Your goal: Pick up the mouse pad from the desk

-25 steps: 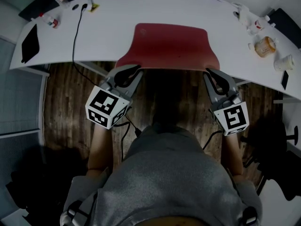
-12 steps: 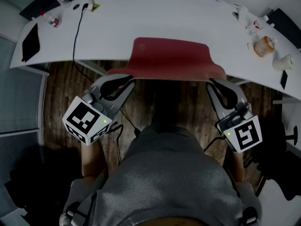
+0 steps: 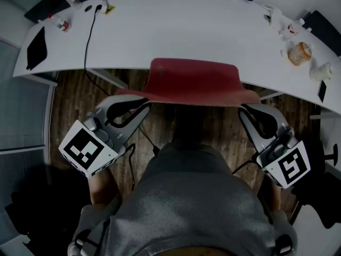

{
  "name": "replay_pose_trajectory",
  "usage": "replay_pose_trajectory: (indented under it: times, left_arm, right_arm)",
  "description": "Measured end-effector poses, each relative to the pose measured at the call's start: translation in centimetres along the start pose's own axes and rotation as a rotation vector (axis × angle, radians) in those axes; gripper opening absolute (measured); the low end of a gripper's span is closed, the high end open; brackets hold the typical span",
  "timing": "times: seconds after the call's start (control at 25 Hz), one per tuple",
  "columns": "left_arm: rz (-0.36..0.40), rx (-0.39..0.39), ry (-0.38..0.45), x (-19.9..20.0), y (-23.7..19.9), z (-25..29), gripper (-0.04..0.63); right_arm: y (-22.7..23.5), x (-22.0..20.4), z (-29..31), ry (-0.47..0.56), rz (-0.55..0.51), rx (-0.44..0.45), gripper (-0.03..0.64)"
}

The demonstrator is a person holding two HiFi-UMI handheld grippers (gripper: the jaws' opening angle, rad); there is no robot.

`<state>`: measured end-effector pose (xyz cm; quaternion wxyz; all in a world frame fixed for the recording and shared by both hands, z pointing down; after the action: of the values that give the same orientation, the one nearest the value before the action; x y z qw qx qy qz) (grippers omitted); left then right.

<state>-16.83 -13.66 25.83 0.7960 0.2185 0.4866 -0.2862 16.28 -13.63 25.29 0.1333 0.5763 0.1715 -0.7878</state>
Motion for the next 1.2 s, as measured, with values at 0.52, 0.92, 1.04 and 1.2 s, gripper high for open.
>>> replay_pose_trajectory:
  times: [0.52, 0.92, 1.04, 1.2]
  left_arm:
    - [0.013, -0.054, -0.080, -0.6, 0.4, 0.7, 0.025]
    - [-0.042, 0.056, -0.201, -4.7, -1.4, 6.3, 0.021]
    - [-0.056, 0.065, -0.239, -6.2, -1.5, 7.8, 0.021]
    - [-0.081, 0.089, -0.257, -7.7, -1.7, 9.4, 0.020]
  right_arm:
    - [-0.2, -0.9, -0.5, -0.072, 0.052, 0.084, 0.015]
    - [2.2, -6.0, 3.5, -0.165, 0.141, 0.015, 0.015]
    - [2.9, -8.1, 4.6, -0.190, 0.178, -0.003, 0.015]
    - [3.3, -10.1, 5.5, -0.230, 0.210, -0.024, 0.015]
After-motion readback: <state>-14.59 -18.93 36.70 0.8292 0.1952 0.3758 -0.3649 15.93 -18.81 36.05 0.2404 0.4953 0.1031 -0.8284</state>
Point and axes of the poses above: the fingertips, and each gripper's own axes: z forward along the fingers, y to its right, x out of its top, the point moved 10 cm from there along -z, backward along the fingers, and after that the axes turned 6 degrees about x, right-handed, at the moved point
